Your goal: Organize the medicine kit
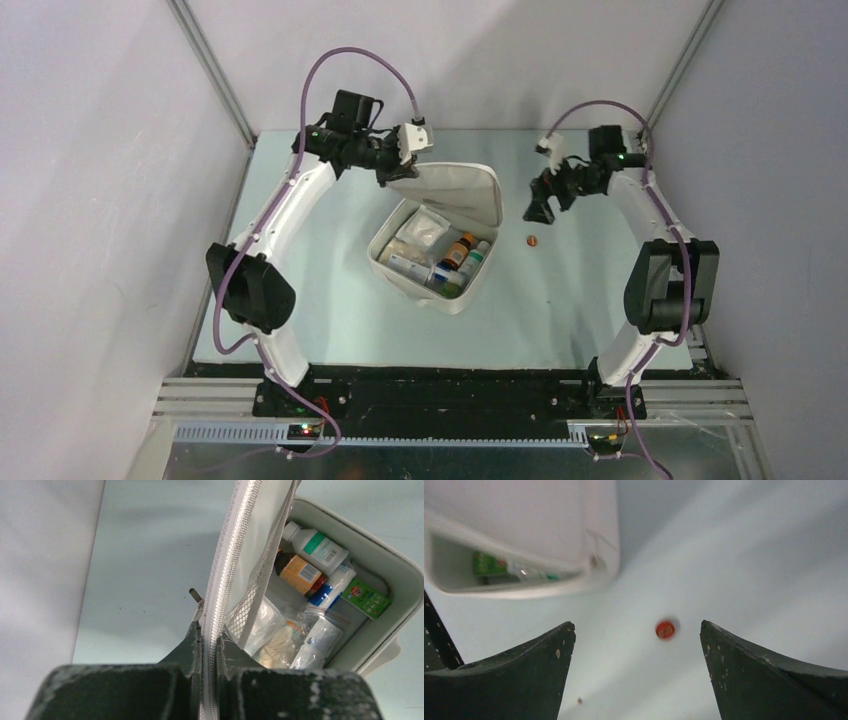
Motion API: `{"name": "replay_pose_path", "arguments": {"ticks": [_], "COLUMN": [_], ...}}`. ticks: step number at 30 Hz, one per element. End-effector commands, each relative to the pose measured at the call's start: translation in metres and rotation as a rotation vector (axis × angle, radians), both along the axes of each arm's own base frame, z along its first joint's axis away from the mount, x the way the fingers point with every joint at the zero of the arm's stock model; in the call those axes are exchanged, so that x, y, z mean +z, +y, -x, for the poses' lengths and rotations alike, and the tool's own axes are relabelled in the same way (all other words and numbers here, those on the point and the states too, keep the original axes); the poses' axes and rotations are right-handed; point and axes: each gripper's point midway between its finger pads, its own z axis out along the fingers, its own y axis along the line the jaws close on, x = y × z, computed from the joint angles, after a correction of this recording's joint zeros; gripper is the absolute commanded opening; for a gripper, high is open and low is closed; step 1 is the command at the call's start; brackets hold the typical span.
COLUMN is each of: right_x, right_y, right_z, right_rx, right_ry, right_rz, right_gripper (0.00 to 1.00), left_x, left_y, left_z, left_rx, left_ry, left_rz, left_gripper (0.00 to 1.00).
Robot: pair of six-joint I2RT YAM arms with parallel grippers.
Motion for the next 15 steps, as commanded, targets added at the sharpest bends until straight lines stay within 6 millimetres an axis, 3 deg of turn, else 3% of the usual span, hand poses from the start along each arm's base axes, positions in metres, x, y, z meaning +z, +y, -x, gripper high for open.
{"name": "replay_pose_path", "arguments": {"ticks": [1, 5, 7, 11, 15], "right_x": [-0.012, -0.054, -0.073, -0.102, -0.119], "right_y": [-0.036, -0.052, -0.056, -0.058, -0.054], "right_z": [0.01, 0.006, -0.001, -0.022, -0.033], "right_rx": [-0.071, -0.015, 0.019, 0.042, 0.038], "right_ry": [-0.001, 0.01, 0.021, -0.004, 0.019], "right_rz": [0.069, 0.196, 0.261, 0.405, 0.467], "right_gripper": [0.99, 0.99, 0.94, 0.71, 0.63], "left_x": [0.025, 0.033, 0.035, 0.028, 0.019], "left_y": [0.011, 0.007, 0.006, 0.008, 0.017], "left_z": [-0.014, -0.015, -0.013, -0.014, -0.011], "left_rx": [0.164, 0.259, 0.296, 0.38, 0.431], "left_ry": [0.103, 0.233, 0.287, 0.361, 0.371], "left_rz": [0.106, 0.188, 0.216, 0.227, 0.202], "left_gripper": [0.0, 0.0, 0.0, 0.0, 0.0]}}
